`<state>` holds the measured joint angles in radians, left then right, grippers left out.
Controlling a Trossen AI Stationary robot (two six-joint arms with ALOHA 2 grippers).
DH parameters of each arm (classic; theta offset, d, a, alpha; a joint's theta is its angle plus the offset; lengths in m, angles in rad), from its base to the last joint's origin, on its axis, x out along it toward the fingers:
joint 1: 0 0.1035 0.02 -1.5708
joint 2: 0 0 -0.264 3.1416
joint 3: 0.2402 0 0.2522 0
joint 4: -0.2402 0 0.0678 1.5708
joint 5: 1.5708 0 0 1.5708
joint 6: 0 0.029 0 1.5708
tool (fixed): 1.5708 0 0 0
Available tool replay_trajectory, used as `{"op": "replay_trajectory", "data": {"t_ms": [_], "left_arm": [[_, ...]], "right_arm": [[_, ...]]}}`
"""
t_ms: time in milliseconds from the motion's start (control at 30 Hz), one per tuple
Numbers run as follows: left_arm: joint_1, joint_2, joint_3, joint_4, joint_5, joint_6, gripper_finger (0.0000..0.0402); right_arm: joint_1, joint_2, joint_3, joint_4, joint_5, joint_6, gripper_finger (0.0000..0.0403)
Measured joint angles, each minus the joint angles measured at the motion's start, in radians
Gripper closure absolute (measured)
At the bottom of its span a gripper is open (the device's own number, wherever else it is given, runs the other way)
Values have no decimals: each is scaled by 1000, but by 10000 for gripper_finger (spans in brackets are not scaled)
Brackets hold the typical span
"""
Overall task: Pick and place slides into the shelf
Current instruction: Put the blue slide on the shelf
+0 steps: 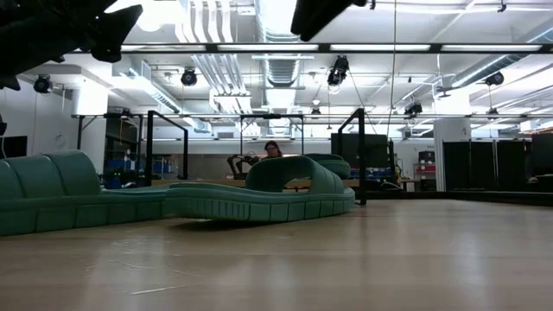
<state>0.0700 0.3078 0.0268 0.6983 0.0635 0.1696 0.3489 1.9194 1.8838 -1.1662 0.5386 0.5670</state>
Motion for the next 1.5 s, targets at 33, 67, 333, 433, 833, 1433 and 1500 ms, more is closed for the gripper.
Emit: {"op": "replay_trajectory", "data": {"t_ms": [33,67,333,433,833,1433,1500], "left_arm": [[0,0,0,0,0,0,133],[0,0,0,0,0,0,133],[0,0,0,0,0,0,133],[0,0,0,0,0,0,133],[0,1,0,0,0,0,133],[0,2,0,0,0,0,133],[0,2,0,-1,0,0,133]], "right_arm": [[3,0,-14,2,-1,20,258],[3,0,-30,6,-6,34,257],[5,1,-176,141,-64,41,229],[5,1,-226,241,-85,41,216],[5,1,-362,423,-16,1,209],[4,117,-328,451,91,-125,209],[4,117,-324,451,89,-134,209]]}}
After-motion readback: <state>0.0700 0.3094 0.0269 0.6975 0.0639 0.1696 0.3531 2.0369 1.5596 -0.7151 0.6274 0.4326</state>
